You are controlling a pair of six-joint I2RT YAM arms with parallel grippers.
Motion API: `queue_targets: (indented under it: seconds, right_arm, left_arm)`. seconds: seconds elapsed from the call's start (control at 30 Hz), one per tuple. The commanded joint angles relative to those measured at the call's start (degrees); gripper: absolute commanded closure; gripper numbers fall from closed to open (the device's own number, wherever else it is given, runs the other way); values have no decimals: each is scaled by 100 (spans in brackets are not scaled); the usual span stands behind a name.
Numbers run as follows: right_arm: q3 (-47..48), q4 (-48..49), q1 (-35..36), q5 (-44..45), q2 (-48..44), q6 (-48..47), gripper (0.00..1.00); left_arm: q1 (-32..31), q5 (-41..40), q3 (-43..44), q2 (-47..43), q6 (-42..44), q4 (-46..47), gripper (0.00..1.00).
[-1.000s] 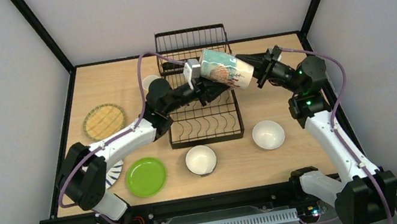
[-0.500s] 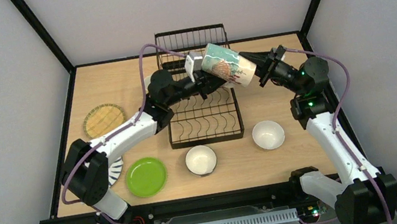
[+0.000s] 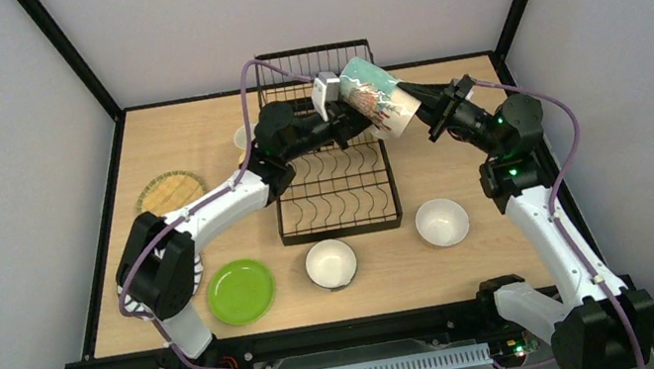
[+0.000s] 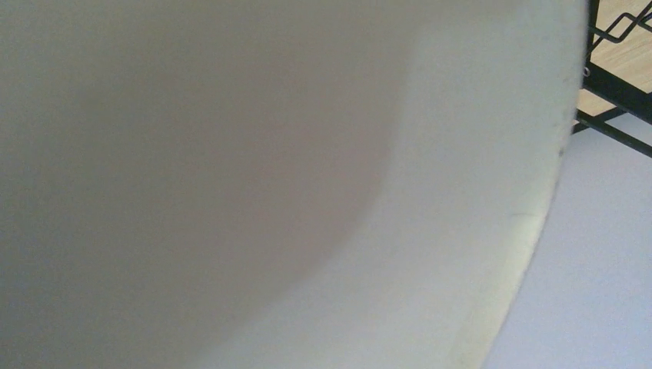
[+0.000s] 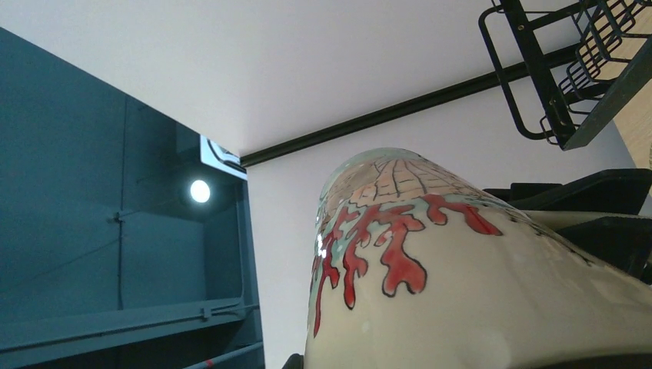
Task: Load the mixed dishes into the dish rack
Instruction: Pass from the right arm to the left
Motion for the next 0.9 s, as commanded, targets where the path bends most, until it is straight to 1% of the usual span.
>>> queue_targets:
  seconds: [0.0,0.13,0.23,0.63,0.67,0.73,0.77,0.83,0.87]
  right_arm:
    - [-64,162,211,-764,8,607,100]
    - [-74,217,211,-750,59,609,100]
    - [-149,235,211,-713,61,598,100]
    - [-409,575,211,-712,244,507,100]
    - [-423,582,211,-717,258,500,98]
    - [-457,598,211,-725,279,464,88]
    - [-480,603,211,-727,288,458,86]
    - [-531,609,211,-720,291,449,84]
    - [-558,622,211,-714,298,449,82]
  left_arm:
    - [-236,573,268,-92,-230,84,98]
    - [-236,405,106,-246,-141,36,98]
    - [-236,112,-135,-468,-1,8,98]
    - [-236,-1601,-951,-1510,1095,-674,98]
    - [-236,-1743,-1014,-1567,1164,-684,98]
    - [-236,-1981,-1091,-1671,1287,-684,98]
    - [-228,-2079,-1127,-1701,1326,-673,98]
    - [-227,-2226,-1171,-1733,1362,-641,98]
    - [-227,-2293,-1192,-1746,1363,-609,98]
